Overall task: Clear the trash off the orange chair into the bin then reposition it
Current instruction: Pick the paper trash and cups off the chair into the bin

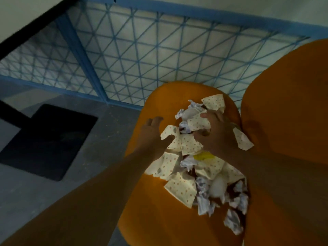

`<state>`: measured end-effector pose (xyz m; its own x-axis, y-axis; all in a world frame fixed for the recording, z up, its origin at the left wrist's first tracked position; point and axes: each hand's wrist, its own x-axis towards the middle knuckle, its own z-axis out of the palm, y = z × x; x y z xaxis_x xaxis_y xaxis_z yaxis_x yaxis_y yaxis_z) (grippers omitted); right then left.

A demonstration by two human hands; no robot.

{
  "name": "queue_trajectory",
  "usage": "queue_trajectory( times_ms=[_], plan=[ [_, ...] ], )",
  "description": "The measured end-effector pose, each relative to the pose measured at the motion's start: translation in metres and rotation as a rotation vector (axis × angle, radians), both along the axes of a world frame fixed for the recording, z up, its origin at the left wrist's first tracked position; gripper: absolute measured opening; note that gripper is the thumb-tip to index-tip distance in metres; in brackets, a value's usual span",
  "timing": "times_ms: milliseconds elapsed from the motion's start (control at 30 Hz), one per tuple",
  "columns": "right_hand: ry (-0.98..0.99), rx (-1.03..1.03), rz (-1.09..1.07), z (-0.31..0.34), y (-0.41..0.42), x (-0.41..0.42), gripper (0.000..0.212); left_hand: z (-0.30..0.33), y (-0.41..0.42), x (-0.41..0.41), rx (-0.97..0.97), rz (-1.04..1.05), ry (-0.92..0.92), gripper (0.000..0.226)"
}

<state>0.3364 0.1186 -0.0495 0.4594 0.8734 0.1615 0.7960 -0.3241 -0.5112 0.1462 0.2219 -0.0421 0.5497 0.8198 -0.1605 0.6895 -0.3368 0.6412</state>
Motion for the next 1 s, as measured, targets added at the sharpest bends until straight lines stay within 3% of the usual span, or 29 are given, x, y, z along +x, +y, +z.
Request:
queue_trajectory(
  times_ms=[233,533,733,1000],
  plan=[
    [-0.029,-0.064,-0.016,-0.041,0.032,0.03,0.08,-0.058,0.022,0.053,-0.122,0.0,0.197,0.08],
    [-0.006,-0.091,-0.05,-0.063,0.032,0.039,0.043,-0.075,0.026,0.066,-0.206,0.073,0.198,0.075],
    [0.1,-0.045,-0.028,-0.056,0.019,0.04,0.039,-0.053,0.023,0.059,-0.113,0.131,0.106,0.069],
    [0.04,0.131,-0.068,-0.004,-0.015,0.004,0.035,0.01,-0.006,0.012,0.056,0.16,-0.218,0.068]
  ],
)
